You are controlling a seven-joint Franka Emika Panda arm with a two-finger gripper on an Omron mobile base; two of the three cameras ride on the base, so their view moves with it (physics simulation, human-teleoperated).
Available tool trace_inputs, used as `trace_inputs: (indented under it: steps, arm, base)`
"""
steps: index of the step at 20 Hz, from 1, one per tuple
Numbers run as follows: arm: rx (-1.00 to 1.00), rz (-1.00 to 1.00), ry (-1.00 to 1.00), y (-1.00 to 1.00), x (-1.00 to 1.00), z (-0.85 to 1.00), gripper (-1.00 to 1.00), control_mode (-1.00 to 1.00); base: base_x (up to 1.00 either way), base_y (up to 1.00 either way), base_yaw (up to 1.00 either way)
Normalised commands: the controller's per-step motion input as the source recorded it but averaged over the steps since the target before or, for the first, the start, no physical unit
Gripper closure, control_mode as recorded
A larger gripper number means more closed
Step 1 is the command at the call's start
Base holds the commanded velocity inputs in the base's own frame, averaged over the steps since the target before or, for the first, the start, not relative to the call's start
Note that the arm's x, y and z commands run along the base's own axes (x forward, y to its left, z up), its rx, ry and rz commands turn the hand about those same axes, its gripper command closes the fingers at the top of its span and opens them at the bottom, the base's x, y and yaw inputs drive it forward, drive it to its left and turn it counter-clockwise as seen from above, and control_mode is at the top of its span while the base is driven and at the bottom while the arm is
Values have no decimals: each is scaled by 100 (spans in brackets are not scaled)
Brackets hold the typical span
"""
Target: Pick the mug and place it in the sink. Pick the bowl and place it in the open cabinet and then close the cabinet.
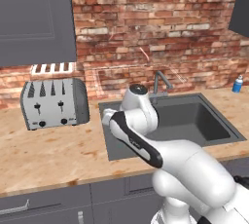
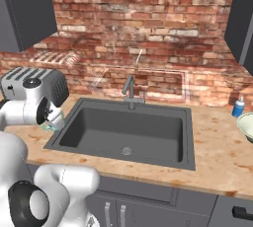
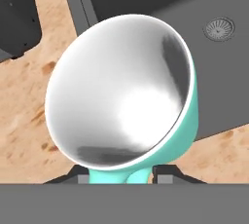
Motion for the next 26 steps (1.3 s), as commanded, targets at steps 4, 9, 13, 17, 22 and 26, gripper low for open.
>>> trace_inputs:
  steps: [4,9,13,17,22,26]
  arm:
    - [0,-21,0,-31,33,21,100,-100]
    - [3,-25,15,-44,54,3,100,-100]
    - [4,-22,14,-25,56,0,100,-100]
    - [1,-10,5,-16,45,0,100,-100]
    - [0,-3,1,-9,49,-5,100,-100]
    - [0,-2,2,-16,43,-20,100,-100]
  base:
    - [0,0,0]
    - [0,0,0]
    - [0,0,0]
    - [0,0,0]
    - [0,0,0]
    - [0,0,0]
